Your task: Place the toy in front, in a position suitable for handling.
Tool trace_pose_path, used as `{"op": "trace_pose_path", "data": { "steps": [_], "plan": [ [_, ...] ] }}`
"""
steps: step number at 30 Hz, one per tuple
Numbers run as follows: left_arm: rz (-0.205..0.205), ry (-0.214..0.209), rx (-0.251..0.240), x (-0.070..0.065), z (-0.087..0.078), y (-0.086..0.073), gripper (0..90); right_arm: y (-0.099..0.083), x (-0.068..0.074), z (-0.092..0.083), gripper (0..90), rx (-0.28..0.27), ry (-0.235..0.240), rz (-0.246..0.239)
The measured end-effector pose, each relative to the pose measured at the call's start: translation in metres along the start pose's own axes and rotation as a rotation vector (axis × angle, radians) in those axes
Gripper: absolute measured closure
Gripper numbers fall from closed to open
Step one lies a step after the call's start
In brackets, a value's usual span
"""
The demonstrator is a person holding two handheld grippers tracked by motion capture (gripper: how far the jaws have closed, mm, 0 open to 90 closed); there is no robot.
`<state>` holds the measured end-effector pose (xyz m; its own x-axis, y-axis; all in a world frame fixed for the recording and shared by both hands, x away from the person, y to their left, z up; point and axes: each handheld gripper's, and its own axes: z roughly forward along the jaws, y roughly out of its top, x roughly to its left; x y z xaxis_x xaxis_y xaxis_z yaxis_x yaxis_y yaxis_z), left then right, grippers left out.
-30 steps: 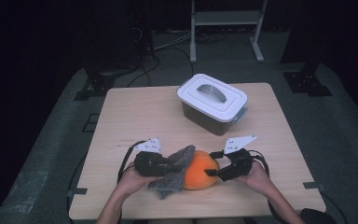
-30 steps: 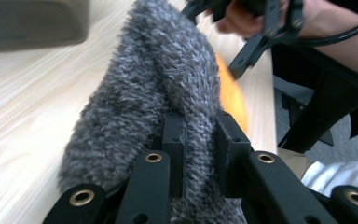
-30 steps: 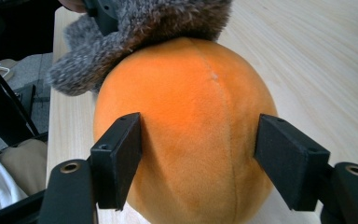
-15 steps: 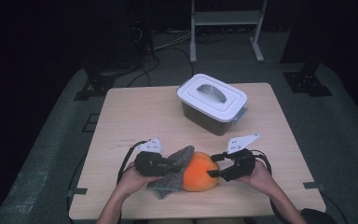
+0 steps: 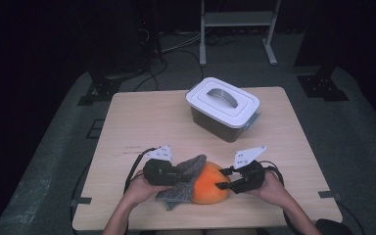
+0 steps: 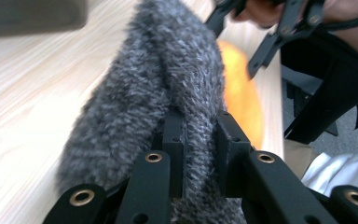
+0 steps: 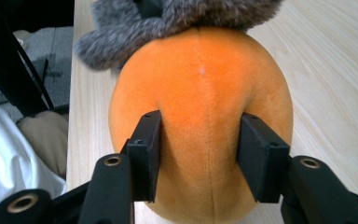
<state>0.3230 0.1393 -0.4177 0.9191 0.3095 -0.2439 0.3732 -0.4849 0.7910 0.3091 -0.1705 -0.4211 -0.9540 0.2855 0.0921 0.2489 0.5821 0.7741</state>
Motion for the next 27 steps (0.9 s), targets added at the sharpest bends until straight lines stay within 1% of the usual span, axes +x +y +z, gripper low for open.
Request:
{"op": "trace_pose_path", "data": {
  "steps": [1,3,4,5,7,9,11,12,14,15,16,17,18,21,22,23,24,25,27],
  "plan": [
    [-0.008,-0.002,0.004,0.002,-0.001,-0.002,76.8,-0.001,-0.001,-0.001,52.2,0.002,0.005,0.002],
    [-0.03,0.007,0.016,0.008,-0.003,-0.008,76.7,-0.003,-0.003,-0.001,52.2,-0.006,0.014,0.01],
    [-0.04,0.002,0.011,0.01,-0.004,-0.01,76.7,-0.004,-0.003,-0.001,52.1,-0.011,0.016,0.023],
    [-0.047,-0.005,0.005,0.011,-0.005,-0.01,76.8,-0.005,-0.004,-0.001,51.9,-0.011,0.018,0.022],
    [-0.041,-0.015,-0.004,0.01,-0.004,-0.008,76.9,-0.005,-0.005,-0.001,51.5,-0.016,0.02,0.027],
    [-0.015,-0.044,-0.03,0.004,-0.003,-0.004,76.9,-0.006,-0.004,0.0,51.3,-0.019,0.021,0.028],
    [0.016,-0.091,-0.051,-0.004,0.0,0.003,76.9,-0.006,-0.004,0.0,51.3,-0.02,0.02,0.027],
    [0.039,-0.091,-0.041,-0.01,0.002,0.007,76.8,-0.006,-0.005,0.0,51.3,-0.021,0.02,0.029],
    [0.057,-0.074,-0.02,-0.013,0.005,0.009,76.8,-0.007,-0.006,-0.001,51.4,-0.014,0.011,0.029],
    [0.049,-0.066,-0.015,-0.012,0.006,0.009,76.9,-0.007,-0.007,-0.002,51.5,-0.013,0.011,0.029],
    [0.035,-0.049,-0.001,-0.009,0.005,0.007,76.9,-0.007,-0.007,-0.002,51.7,-0.011,0.012,0.031],
    [0.029,-0.026,0.01,-0.006,0.004,0.005,77.2,-0.007,-0.008,-0.003,51.9,-0.009,0.017,0.031],
    [0.023,-0.013,0.017,-0.004,0.002,0.003,77.2,-0.007,-0.008,-0.004,52.1,-0.009,0.02,0.031],
    [-0.009,0.042,0.044,0.007,-0.004,-0.006,77.1,-0.007,-0.008,-0.004,52.2,-0.006,0.022,0.029],
    [-0.019,0.047,0.042,0.009,-0.005,-0.009,77.1,-0.008,-0.009,-0.004,52.2,-0.006,0.023,0.026],
    [-0.032,0.038,0.033,0.011,-0.005,-0.01,77.1,-0.008,-0.009,-0.005,52.2,-0.007,0.022,0.028],
    [-0.031,0.031,0.027,0.011,-0.005,-0.01,77.1,-0.007,-0.008,-0.004,52.1,-0.011,0.024,0.029],
    [-0.02,0.021,0.015,0.009,-0.005,-0.009,77.1,-0.007,-0.007,-0.004,52.1,-0.013,0.025,0.028],
    [-0.003,-0.02,-0.03,0.005,-0.005,-0.003,77.1,-0.004,-0.004,-0.002,51.8,-0.016,0.016,0.005]
  ]
}}
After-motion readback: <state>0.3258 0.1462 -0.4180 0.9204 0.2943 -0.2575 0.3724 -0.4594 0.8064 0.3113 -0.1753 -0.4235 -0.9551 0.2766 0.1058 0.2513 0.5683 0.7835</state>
